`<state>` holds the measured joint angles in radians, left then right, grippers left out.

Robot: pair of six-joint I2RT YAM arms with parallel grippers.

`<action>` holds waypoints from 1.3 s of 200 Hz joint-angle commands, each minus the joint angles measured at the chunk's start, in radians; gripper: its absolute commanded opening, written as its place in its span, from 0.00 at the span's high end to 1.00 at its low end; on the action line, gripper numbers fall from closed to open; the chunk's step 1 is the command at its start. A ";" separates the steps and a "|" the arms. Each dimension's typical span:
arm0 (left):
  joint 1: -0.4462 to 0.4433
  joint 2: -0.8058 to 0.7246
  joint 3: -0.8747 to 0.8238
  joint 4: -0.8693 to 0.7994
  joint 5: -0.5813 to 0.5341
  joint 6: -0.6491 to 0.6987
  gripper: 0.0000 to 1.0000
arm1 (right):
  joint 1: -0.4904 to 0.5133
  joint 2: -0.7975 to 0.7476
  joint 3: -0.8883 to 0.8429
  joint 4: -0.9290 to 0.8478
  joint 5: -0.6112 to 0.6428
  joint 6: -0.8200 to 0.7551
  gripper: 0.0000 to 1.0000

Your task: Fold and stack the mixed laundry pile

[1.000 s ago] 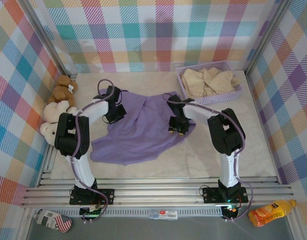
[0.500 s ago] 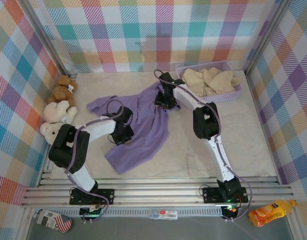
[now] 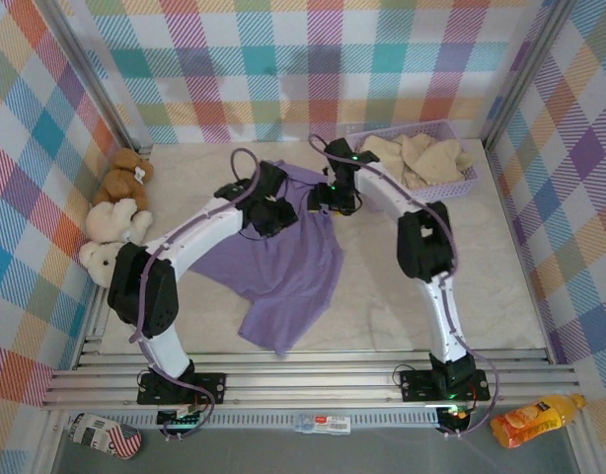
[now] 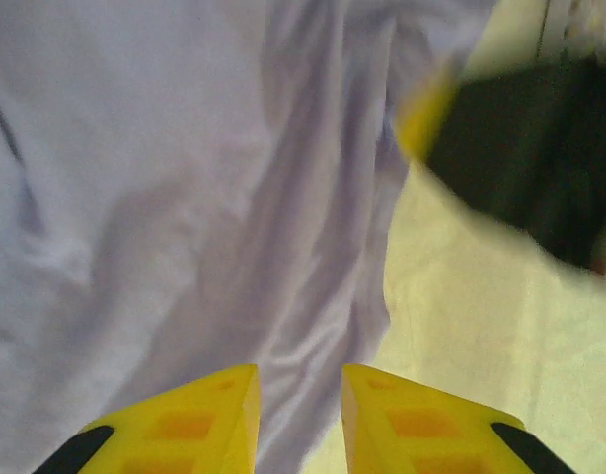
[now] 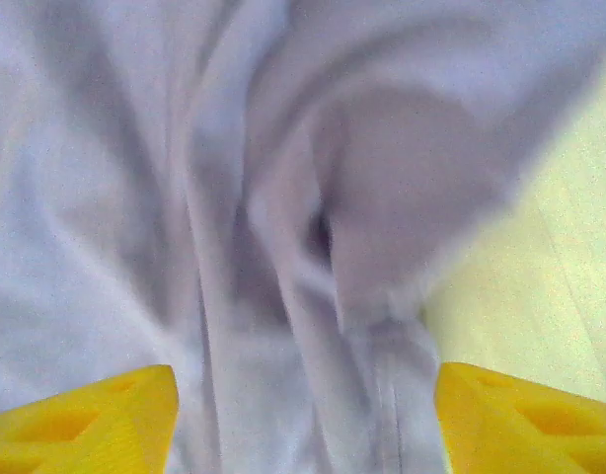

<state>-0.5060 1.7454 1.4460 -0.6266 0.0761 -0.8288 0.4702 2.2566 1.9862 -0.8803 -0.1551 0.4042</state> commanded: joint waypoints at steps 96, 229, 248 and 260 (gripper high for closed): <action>0.300 0.188 -0.115 -0.043 -0.114 0.230 0.94 | 0.175 -0.171 -0.544 0.121 0.001 0.215 0.69; 0.226 0.167 0.009 -0.091 0.040 0.146 0.28 | -0.089 -0.108 -0.131 -0.051 0.216 -0.039 0.38; 0.248 0.074 -0.007 -0.164 -0.038 0.219 0.26 | -0.074 -0.288 -0.386 0.001 0.179 0.003 0.33; 0.248 0.010 -0.036 -0.211 -0.099 0.264 0.26 | -0.065 -0.395 -0.551 0.031 0.140 0.044 0.32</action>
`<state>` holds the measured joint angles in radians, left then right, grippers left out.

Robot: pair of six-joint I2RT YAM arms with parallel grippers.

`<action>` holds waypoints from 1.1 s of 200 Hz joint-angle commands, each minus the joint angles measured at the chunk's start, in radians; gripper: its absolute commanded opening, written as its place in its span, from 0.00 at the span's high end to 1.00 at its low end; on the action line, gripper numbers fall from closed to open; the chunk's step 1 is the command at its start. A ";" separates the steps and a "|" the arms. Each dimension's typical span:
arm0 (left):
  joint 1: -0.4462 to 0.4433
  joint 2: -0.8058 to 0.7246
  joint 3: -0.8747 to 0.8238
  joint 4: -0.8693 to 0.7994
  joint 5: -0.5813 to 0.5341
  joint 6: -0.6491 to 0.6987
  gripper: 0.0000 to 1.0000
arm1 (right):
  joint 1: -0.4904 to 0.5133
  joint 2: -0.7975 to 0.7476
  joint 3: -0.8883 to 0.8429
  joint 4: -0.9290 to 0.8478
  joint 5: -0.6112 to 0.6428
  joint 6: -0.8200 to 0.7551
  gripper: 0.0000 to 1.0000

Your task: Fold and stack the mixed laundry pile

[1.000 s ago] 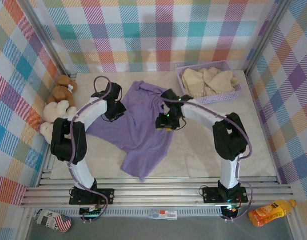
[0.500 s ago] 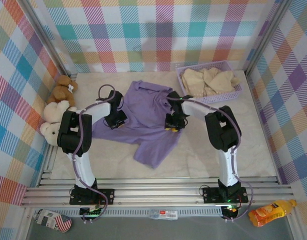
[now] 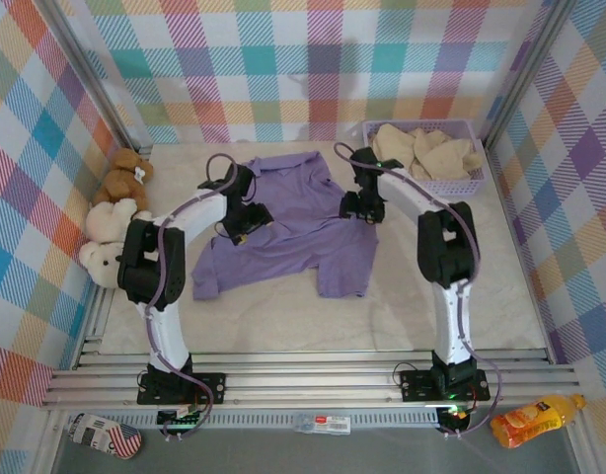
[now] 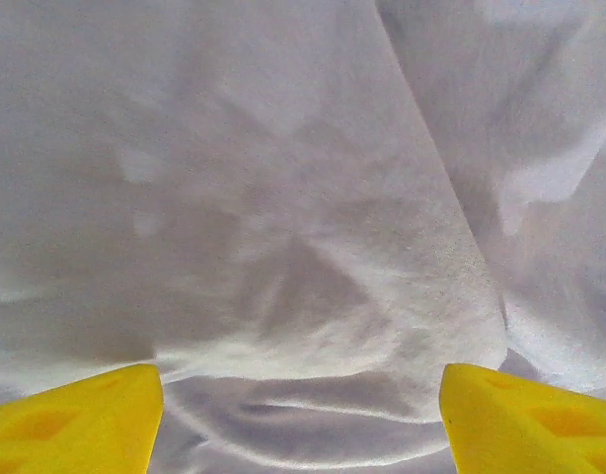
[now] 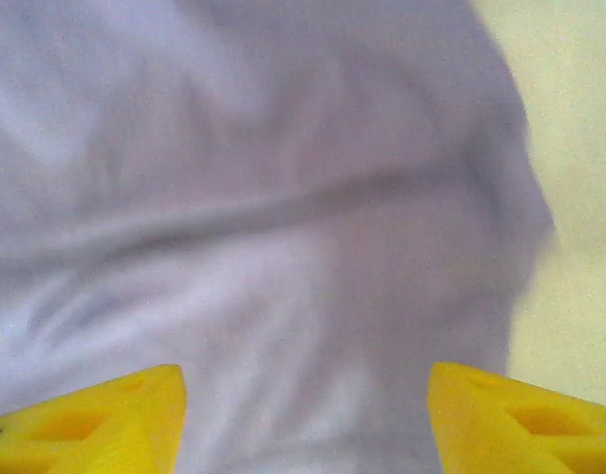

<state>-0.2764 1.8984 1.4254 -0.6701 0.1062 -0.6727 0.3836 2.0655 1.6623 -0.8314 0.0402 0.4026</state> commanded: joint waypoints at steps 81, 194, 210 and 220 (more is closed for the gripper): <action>0.015 -0.429 -0.464 -0.283 -0.373 0.126 0.48 | 0.112 -0.326 -0.627 0.135 -0.230 0.211 0.32; -0.034 -0.343 -0.445 -0.160 -0.299 0.072 0.40 | 0.108 -0.218 -0.641 0.143 -0.116 0.266 0.49; -0.040 -0.302 -0.442 -0.151 -0.302 0.082 0.40 | 0.108 -0.217 -0.638 0.142 -0.107 0.266 0.49; -0.043 -0.277 -0.449 -0.141 -0.308 0.091 0.45 | 0.108 -0.218 -0.637 0.142 -0.105 0.269 0.49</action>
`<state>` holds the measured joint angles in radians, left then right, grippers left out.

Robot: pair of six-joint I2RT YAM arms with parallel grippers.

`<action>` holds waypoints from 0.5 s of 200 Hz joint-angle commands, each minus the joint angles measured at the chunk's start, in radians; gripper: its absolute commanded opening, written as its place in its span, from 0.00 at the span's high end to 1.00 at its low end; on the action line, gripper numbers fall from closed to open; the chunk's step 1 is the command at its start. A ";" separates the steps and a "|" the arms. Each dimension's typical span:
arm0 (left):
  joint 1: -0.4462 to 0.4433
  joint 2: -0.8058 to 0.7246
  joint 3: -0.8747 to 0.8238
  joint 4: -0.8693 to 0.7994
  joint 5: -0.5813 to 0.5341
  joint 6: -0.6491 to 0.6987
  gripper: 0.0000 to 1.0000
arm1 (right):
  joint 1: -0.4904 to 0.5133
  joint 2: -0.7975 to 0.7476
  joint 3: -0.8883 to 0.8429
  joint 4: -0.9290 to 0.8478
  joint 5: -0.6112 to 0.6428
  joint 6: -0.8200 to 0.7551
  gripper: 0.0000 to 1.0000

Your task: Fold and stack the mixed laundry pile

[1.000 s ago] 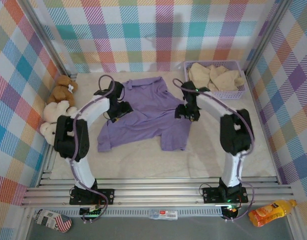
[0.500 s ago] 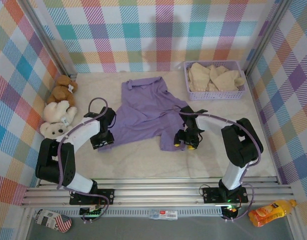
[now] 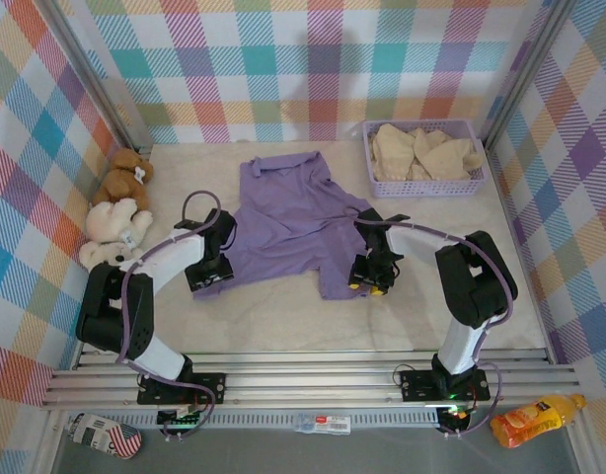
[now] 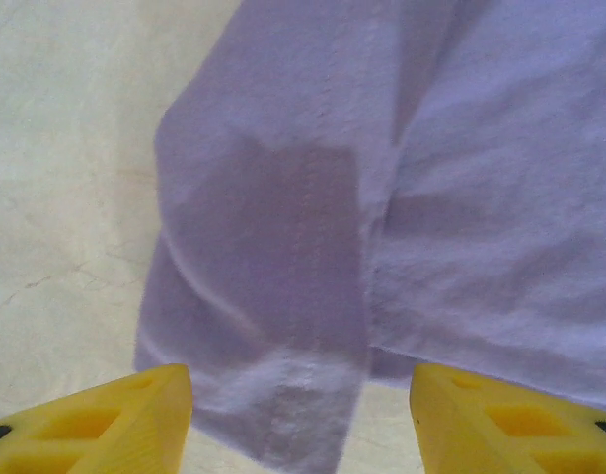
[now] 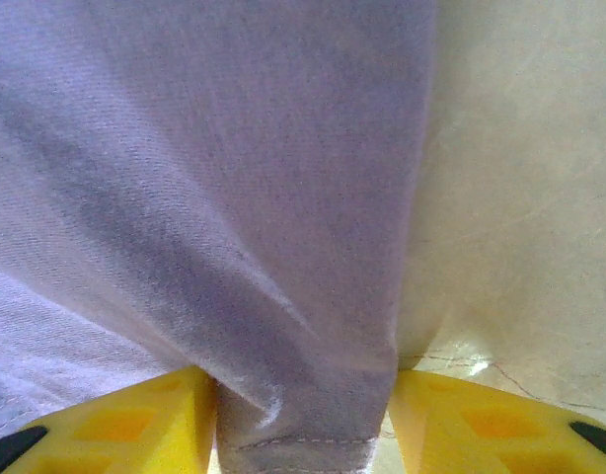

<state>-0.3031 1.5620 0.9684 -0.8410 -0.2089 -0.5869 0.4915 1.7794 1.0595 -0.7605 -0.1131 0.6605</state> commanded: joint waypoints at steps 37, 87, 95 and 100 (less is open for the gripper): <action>-0.018 0.093 0.002 0.016 -0.021 0.047 0.89 | -0.001 0.058 -0.042 0.063 0.075 0.023 0.52; 0.153 -0.024 0.212 -0.052 -0.101 0.142 1.00 | -0.019 0.047 -0.049 0.009 0.162 0.011 0.85; 0.221 -0.025 0.256 -0.045 -0.102 0.151 1.00 | -0.026 0.046 -0.055 0.006 0.172 0.006 0.87; 0.262 -0.021 0.281 -0.044 -0.103 0.153 1.00 | -0.030 0.046 -0.060 0.003 0.176 0.003 0.87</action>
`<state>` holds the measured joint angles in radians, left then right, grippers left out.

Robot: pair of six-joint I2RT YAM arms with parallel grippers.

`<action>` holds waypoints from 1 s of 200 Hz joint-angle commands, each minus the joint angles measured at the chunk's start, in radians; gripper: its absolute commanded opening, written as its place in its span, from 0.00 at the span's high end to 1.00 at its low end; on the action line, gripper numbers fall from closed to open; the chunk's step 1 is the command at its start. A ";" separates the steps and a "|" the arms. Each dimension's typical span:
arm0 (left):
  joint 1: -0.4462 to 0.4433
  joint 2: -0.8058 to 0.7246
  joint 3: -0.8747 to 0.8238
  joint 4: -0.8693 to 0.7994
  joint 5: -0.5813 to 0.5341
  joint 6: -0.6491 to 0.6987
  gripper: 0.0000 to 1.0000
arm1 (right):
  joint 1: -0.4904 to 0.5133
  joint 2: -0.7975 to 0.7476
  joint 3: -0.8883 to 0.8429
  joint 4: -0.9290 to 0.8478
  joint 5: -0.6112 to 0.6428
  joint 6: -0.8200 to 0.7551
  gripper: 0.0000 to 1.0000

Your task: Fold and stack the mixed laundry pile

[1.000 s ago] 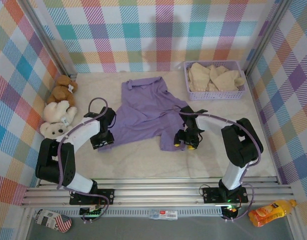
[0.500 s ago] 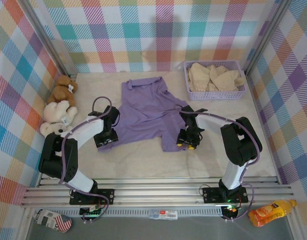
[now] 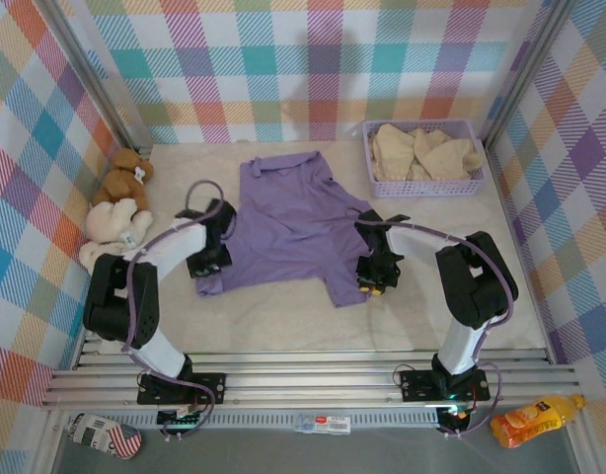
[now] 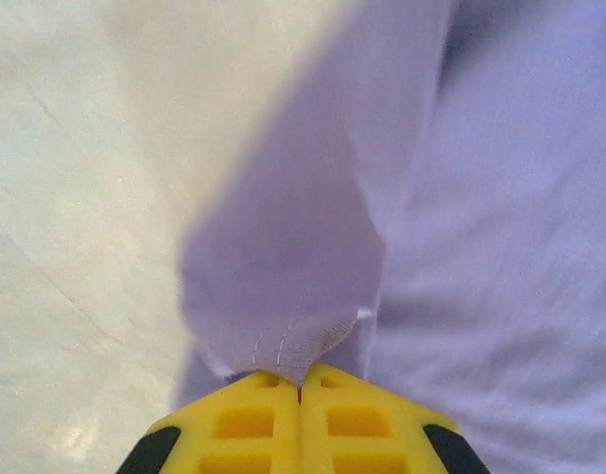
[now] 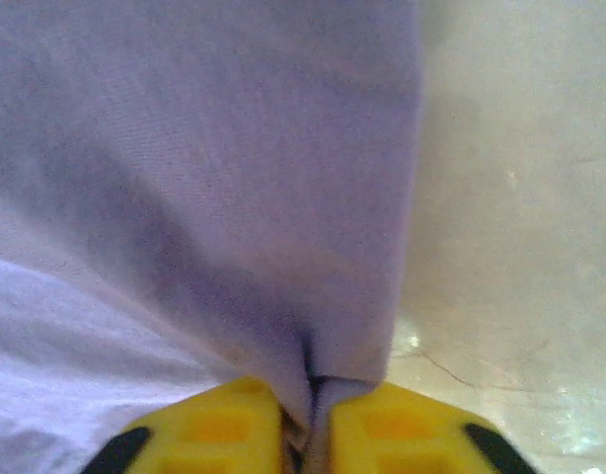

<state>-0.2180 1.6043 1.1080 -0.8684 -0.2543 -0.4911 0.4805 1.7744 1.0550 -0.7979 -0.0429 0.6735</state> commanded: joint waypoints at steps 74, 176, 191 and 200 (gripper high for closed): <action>0.394 -0.057 0.063 0.010 0.146 -0.001 0.30 | -0.029 0.000 -0.072 0.060 0.076 -0.005 0.82; 0.209 -0.397 -0.390 0.102 0.306 -0.182 0.23 | -0.022 -0.135 -0.122 0.012 0.028 0.010 0.39; 0.209 -0.376 -0.418 0.129 0.296 -0.168 0.27 | -0.022 -0.120 -0.136 0.036 0.006 0.021 0.41; 0.209 -0.353 -0.428 0.159 0.291 -0.161 0.30 | -0.020 -0.110 -0.141 0.058 -0.011 0.029 0.45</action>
<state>-0.0082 1.2190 0.7200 -0.7673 0.0505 -0.6449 0.4595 1.6585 0.9375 -0.7521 -0.0330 0.6727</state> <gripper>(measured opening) 0.734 0.595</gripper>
